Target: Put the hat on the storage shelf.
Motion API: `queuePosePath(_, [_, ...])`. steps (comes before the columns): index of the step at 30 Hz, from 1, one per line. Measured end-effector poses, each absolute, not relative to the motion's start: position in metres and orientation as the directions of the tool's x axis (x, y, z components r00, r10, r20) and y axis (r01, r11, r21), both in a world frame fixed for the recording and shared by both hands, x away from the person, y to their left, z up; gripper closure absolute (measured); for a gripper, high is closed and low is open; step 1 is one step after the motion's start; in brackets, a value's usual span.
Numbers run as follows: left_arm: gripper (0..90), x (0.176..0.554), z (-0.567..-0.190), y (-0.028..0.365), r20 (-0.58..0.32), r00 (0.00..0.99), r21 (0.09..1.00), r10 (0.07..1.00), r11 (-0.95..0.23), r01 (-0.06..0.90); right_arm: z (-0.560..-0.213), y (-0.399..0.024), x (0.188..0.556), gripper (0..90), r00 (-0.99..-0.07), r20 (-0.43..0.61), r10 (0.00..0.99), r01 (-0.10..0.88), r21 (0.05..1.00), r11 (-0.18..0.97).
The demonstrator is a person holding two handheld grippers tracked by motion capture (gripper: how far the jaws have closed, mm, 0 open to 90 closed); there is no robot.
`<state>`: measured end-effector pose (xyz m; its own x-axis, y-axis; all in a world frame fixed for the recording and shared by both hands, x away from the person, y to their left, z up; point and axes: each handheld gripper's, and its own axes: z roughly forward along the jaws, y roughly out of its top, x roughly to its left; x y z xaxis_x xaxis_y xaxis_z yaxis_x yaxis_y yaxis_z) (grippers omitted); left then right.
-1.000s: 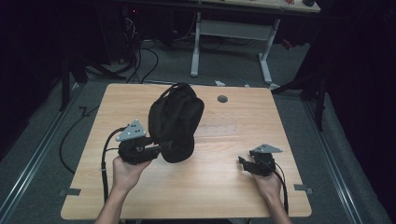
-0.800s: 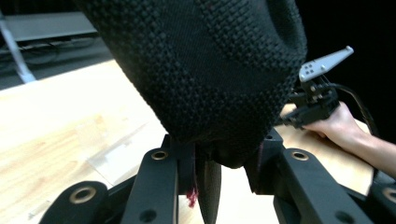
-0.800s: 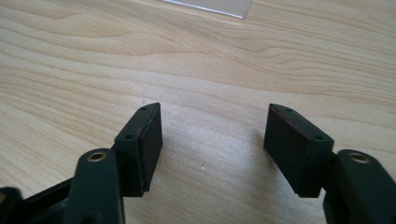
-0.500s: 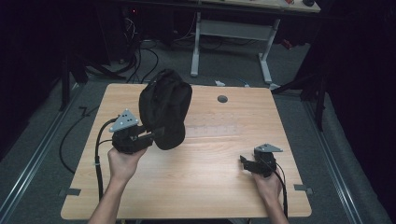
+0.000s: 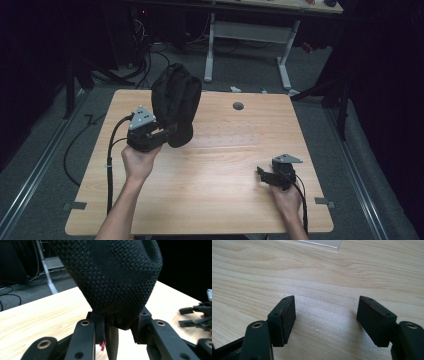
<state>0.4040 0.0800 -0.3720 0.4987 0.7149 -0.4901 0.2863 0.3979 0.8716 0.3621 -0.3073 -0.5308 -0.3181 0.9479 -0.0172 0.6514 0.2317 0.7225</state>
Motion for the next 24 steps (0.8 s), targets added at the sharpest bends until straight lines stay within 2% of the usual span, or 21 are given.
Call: queuePosePath(24, [69.1, 0.426, -0.394, 0.065, -0.453, 0.443, 0.891, 0.774, 0.379, 0.251, -0.531, -0.307, 0.362, 31.7, -0.318, -0.017, 0.948, 0.651, 0.723, 0.231])
